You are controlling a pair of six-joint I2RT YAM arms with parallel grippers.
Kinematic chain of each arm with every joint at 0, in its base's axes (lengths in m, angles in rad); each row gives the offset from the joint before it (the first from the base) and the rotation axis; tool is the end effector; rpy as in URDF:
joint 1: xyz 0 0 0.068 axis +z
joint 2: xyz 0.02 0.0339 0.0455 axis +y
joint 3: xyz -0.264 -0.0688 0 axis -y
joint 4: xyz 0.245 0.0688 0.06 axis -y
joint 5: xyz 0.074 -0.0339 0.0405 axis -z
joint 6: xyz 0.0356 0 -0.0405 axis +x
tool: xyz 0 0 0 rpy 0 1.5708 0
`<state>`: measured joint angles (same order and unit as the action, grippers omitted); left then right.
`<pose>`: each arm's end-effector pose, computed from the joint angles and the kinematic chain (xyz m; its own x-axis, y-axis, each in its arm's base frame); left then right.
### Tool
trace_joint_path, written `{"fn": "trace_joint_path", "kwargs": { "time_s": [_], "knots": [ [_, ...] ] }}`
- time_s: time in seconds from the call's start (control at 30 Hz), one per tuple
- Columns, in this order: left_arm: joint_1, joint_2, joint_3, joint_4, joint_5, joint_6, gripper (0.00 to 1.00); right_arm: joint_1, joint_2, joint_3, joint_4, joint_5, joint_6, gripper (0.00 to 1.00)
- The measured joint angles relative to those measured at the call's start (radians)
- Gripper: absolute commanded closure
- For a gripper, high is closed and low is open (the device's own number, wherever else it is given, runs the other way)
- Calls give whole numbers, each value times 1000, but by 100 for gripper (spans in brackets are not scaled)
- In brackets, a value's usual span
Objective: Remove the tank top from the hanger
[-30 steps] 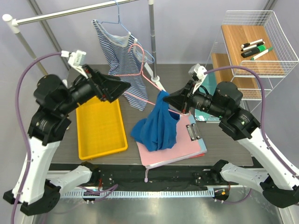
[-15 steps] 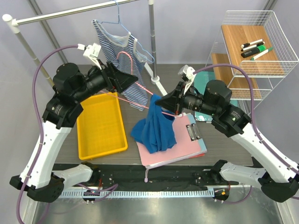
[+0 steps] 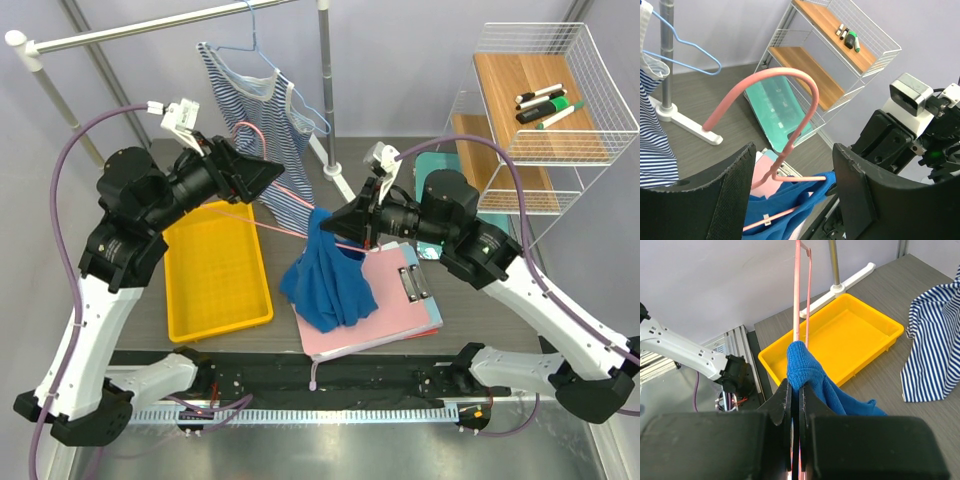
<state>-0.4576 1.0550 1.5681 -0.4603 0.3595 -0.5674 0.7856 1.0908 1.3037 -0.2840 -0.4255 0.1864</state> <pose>0.1568 -0.0912 0.5214 -0.3517 -0.3876 -0.8521 0.6400 0.5648 -0.5210 0.1529 0.1738 0.4505 -0.2227 0.0160 -0.9748 -0.9098 0.3559 0.2137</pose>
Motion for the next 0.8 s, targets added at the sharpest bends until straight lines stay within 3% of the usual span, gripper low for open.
{"fn": "trace_joint_path", "kwargs": {
  "time_s": [0.13,0.23,0.27,0.43,0.8],
  "knots": [
    [0,13,0,-5,0,1,48,12,33,14,28,-14,1,99],
    [0,18,0,-23,-11,7,64,17,48,19,47,-20,2,99],
    [0,18,0,-31,-20,13,75,18,52,22,52,-23,2,99],
    [2,17,36,-109,-103,105,98,26,82,45,83,-34,13,99],
    [5,2,90,-182,-171,208,100,65,134,82,114,-23,29,99]
  ]
}}
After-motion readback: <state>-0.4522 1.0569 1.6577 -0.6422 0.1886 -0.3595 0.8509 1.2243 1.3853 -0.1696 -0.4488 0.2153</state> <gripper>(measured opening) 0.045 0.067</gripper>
